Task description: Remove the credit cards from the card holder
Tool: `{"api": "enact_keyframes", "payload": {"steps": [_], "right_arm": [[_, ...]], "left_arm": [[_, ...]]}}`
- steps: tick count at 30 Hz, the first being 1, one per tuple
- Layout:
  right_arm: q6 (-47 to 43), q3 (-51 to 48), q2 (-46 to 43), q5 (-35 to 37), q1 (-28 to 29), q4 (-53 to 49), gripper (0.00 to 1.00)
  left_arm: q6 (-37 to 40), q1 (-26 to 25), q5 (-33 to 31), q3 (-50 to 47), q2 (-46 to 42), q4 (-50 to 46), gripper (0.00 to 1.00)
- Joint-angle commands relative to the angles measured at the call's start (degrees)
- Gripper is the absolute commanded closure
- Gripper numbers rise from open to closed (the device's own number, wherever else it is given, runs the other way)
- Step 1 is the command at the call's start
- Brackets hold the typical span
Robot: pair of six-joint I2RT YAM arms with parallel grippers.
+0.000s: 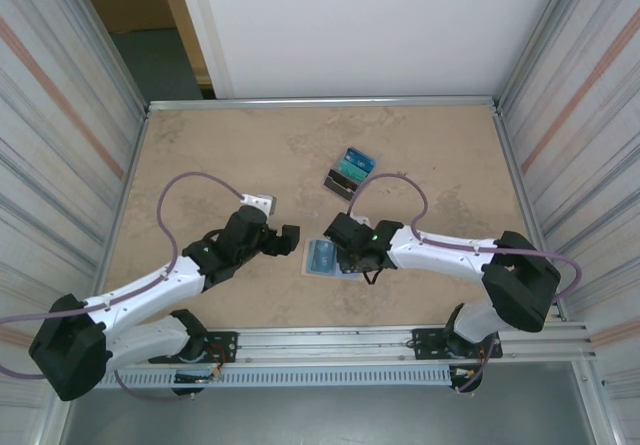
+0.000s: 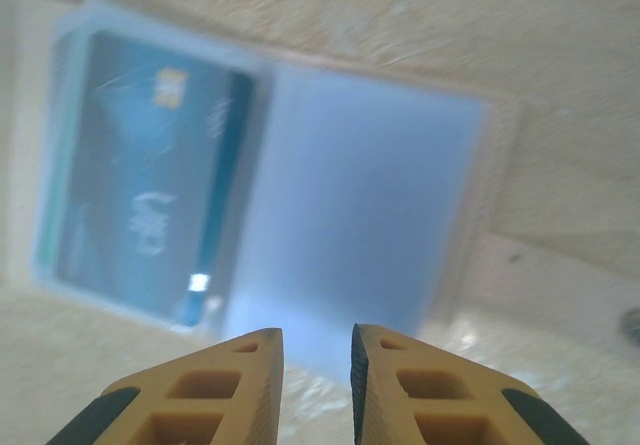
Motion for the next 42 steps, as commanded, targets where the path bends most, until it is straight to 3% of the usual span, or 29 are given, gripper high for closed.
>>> {"api": "enact_keyframes", "payload": {"steps": [1, 16, 33, 42], "right_arm": [[3.93, 1.17, 1.12, -2.54, 1.00, -0.07, 0.76], [3.43, -3.34, 6.47, -7.73, -2.55, 5.02, 0.79], [1.08, -7.80, 3.14, -8.80, -7.53, 6.37, 0.79], [0.28, -9.15, -5.03, -13.14, -9.79, 10.02, 0.81]], "left_arm": [[0.11, -0.26, 0.82, 0.04, 0.51, 1.47, 0.01], [-0.04, -2.03, 1.92, 0.40, 5.65, 3.69, 0.01], [2.08, -6.97, -3.94, 5.93, 16.44, -0.19, 0.01], [2.14, -7.81, -4.92, 6.96, 19.51, -3.53, 0.01]]}}
